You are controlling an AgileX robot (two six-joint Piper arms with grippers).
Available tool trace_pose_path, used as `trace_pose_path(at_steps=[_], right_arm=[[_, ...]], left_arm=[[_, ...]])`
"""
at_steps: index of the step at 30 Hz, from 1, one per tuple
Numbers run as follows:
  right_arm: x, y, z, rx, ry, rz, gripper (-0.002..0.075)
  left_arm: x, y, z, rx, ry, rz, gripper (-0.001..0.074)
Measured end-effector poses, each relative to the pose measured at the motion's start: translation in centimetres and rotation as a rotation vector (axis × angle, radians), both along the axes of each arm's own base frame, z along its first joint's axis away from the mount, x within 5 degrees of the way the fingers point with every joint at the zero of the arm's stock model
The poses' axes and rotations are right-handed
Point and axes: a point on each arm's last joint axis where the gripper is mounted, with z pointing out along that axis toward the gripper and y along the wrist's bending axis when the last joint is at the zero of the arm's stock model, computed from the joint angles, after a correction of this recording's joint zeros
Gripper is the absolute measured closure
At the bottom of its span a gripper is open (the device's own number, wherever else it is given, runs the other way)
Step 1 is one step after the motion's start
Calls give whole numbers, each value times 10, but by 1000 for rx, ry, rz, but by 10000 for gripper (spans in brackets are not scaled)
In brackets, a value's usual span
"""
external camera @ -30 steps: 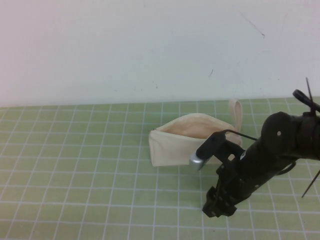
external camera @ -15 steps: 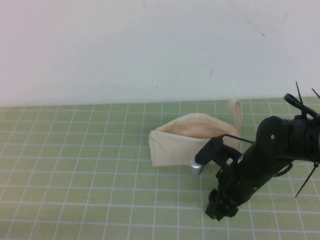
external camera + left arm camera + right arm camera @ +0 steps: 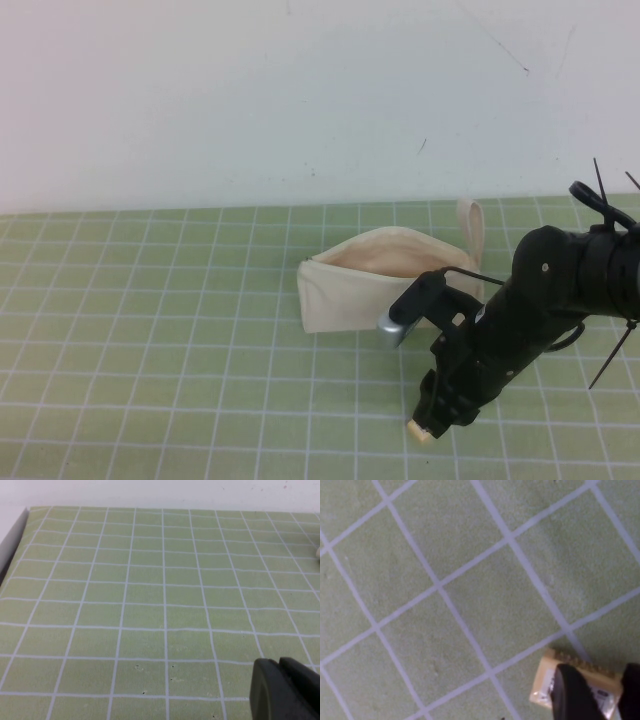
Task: Put eraser into pencil case
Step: Pick up the eraser from the table
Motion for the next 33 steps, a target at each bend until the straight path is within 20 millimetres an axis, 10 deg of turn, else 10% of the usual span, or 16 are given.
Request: trace_pose_path(at_steps=[6, 15, 33], right_arm=[[-1, 1, 0, 8, 9, -7, 500], [-2, 3, -1, 32, 44, -30, 216], [-2, 4, -6, 36, 57, -14, 419]], left_arm=[[0, 0, 0, 0, 0, 0, 736], [0, 0, 0, 0, 0, 0, 736], [0, 0, 0, 0, 0, 0, 736]])
